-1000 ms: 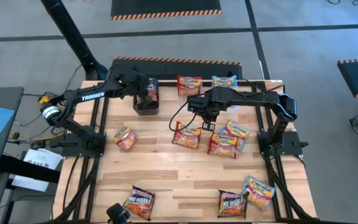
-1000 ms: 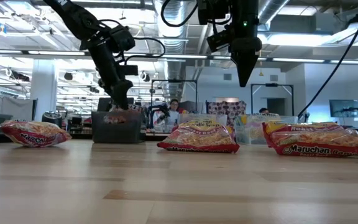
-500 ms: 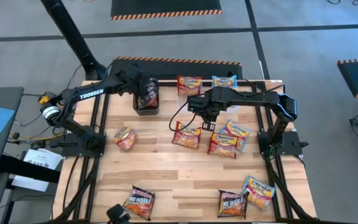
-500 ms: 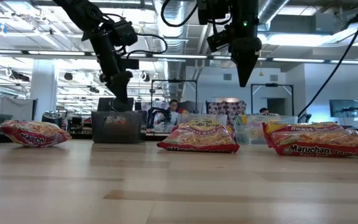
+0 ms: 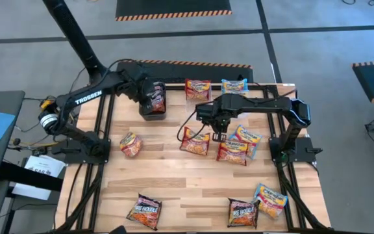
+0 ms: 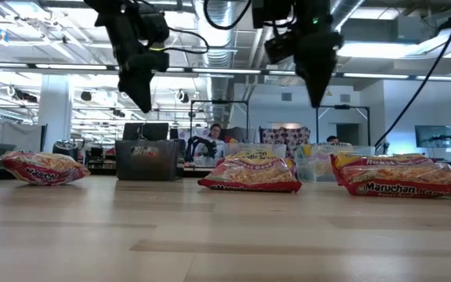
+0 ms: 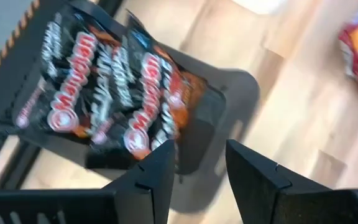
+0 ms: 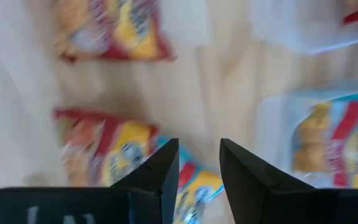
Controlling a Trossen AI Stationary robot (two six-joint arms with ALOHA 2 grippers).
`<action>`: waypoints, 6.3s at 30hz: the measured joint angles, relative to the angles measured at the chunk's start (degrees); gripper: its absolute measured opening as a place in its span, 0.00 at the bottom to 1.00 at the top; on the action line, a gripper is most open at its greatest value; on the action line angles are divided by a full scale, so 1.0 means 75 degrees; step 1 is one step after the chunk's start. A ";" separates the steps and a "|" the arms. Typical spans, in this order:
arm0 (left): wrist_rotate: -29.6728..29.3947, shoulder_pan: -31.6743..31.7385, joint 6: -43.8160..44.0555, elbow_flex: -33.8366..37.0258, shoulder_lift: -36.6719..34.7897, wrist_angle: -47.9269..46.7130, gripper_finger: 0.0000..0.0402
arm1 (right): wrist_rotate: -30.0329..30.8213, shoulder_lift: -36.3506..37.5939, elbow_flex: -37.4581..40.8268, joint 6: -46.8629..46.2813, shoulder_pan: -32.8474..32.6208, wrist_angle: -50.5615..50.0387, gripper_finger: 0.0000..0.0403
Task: Sort Maruchan noodles
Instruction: Put the red noodle pack into the left transparent bin
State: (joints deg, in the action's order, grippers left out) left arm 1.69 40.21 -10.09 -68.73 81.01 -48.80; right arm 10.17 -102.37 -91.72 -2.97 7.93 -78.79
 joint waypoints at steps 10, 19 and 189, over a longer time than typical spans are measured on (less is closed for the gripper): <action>0.0012 -0.0855 0.0368 0.0195 -0.0586 -0.0462 0.33 | -0.0378 0.0000 0.0000 -0.0787 -0.0952 -0.1090 0.41; 0.0004 -0.1865 0.0645 0.0201 -0.1005 -0.0971 0.33 | -0.0623 0.0003 0.0035 -0.1744 -0.1985 -0.1252 0.45; -0.0542 -0.3477 0.1696 0.0204 -0.1669 -0.1593 0.33 | 0.3839 0.2206 0.2296 0.1142 -0.0970 0.3473 0.01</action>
State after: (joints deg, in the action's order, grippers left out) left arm -2.37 14.13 2.63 -67.20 68.49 -60.75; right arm 38.96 -85.82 -74.50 5.60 0.65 -52.73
